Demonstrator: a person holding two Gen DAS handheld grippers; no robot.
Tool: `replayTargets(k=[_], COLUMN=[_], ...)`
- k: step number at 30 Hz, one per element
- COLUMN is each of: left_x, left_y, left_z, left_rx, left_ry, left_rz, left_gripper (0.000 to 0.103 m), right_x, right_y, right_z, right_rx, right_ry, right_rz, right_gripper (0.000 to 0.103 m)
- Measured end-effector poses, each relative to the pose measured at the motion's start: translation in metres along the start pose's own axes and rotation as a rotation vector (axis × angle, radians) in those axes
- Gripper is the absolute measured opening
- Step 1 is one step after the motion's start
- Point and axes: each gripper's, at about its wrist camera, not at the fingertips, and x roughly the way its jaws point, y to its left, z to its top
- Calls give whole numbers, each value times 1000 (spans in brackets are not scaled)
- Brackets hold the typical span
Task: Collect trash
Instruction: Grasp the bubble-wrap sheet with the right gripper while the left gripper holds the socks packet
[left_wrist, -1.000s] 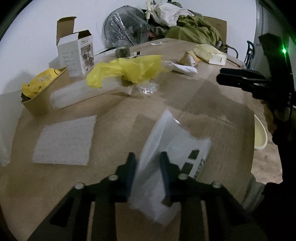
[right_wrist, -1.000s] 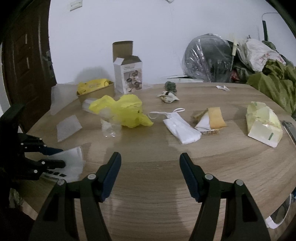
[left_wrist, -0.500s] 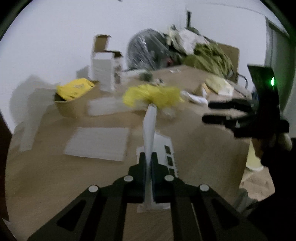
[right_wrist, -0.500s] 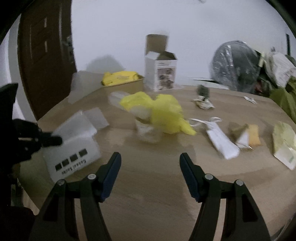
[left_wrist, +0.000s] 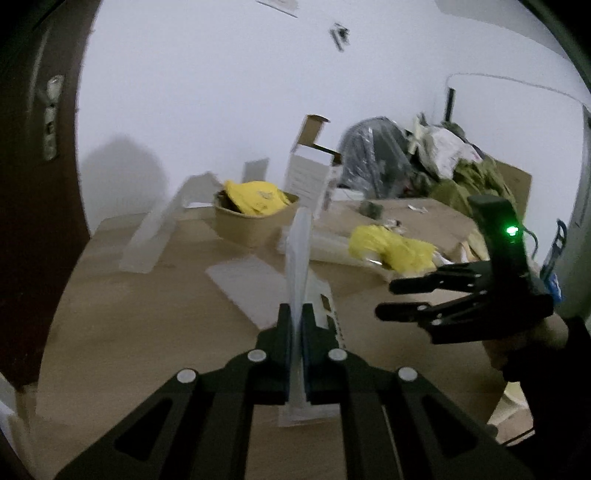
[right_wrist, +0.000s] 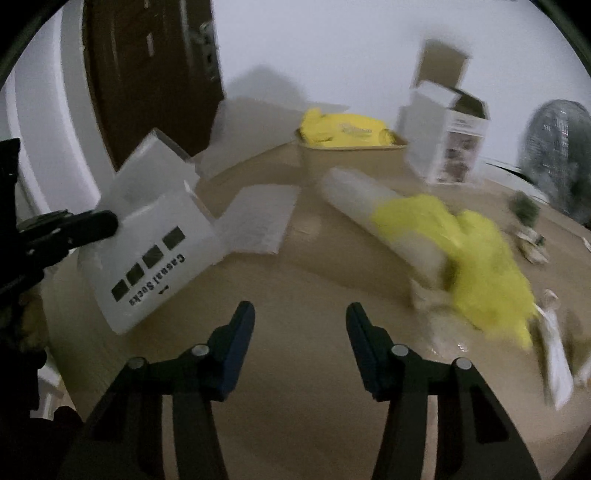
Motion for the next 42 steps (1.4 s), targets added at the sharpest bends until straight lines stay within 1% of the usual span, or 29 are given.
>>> replayTargets(k=[5, 10, 13, 16, 19, 22, 23, 26, 27, 29, 32, 35, 42], left_x=[-13, -30, -42, -47, -46, -43, -41, -38, -37, -37, -39, -41, -42], left_y=[12, 25, 35, 50, 63, 69, 70, 71, 70, 67, 60, 54, 32], left_z=[-2, 0, -1, -5, -9, -12, -12, -14, -13, -12, -10, -7, -1], left_rx=[-51, -87, -117, -155, -197, -210, -214, -220, -218, -210, -190, -174, -115], left_ry=[-12, -55, -72, -68, -50, -32, -24, -8, -7, -12, -21, -33, -55], left_rz=[-1, 47, 89, 148, 185, 215, 221, 227, 226, 225, 216, 209, 168], left_gripper=[4, 4, 4, 4, 4, 4, 4, 4, 4, 4, 4, 4, 4], right_x=[28, 56, 71, 92, 111, 118, 119, 120, 120, 118, 109, 95, 47], right_y=[21, 40, 55, 67, 73, 78, 77, 77, 76, 76, 80, 79, 61], right_z=[30, 54, 65, 72, 74, 76, 76, 77, 77, 77, 69, 60, 39], right_rx=[-62, -118, -164, -197, -215, -231, -235, -242, -245, -259, -277, -274, -206], right_ry=[23, 46, 58, 87, 132, 136, 137, 136, 138, 136, 127, 104, 26], right_rz=[53, 72, 93, 107, 87, 85, 88, 100, 103, 101, 106, 111, 68], right_gripper=[49, 49, 49, 49, 49, 49, 45, 32, 23, 13, 9, 8, 8])
